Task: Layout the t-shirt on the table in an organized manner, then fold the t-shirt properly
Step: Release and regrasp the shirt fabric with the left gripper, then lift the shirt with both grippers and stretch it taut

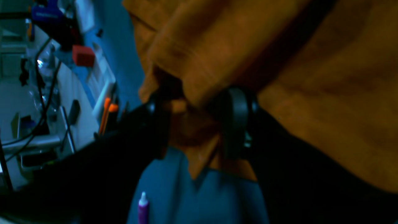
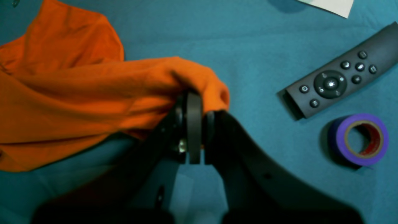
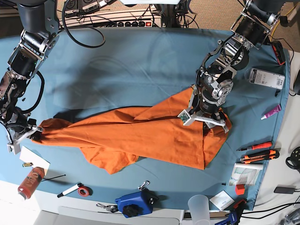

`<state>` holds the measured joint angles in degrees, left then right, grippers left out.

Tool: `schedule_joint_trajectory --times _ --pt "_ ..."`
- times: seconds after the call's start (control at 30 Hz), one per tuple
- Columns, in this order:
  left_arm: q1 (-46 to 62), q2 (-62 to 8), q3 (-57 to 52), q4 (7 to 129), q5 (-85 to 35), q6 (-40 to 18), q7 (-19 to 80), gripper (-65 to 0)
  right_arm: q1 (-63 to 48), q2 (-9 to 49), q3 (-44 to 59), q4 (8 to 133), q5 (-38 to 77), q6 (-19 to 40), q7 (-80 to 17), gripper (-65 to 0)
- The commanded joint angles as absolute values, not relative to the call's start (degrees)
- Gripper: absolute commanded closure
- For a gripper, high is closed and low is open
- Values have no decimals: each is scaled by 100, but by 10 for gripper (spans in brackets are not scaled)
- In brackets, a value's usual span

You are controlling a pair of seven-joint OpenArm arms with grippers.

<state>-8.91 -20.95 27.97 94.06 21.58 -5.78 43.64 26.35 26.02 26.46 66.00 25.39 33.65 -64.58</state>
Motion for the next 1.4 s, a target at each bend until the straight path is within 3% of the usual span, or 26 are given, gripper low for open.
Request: schedule_joint_trajectory --times 0.0,0.2,0.43,0.57,0.9,1.0,1.17,1.37 --pt "-1000 -2108 2764 9579 2202 -502 4370 -253 2792 2746 2663 6707 2609 3361 -6342 0" --pt "-1000 -2106 2764 10086 1673 -495 4515 -150 2792 2746 2661 6707 2609 3363 -6342 0" --pt "-998 -2095 2764 10075 1326 -1584 4460 -168 2792 2746 2661 6707 2609 3363 -6344 0" --pt "-1000 -2097 2764 10033 1540 -1599 4217 -234 2792 2746 2661 6707 2609 3363 -6344 0" --pt "-1002 -2095 2764 9813 1688 -1656 3618 -236 2792 2746 2661 6707 2609 3363 -6344 0" --pt "-1004 -2093 2764 9474 1634 -1485 3395 -177 2792 2746 2661 6707 2611 3363 -6344 0" --pt "-1050 -2080 2762 9083 1249 -644 3264 -9 2792 2746 2663 6707 2617 3363 -6342 0" --pt "-1083 -1927 2757 9428 1214 414 3907 0 2792 2746 2661 6707 2720 3382 -6344 0"
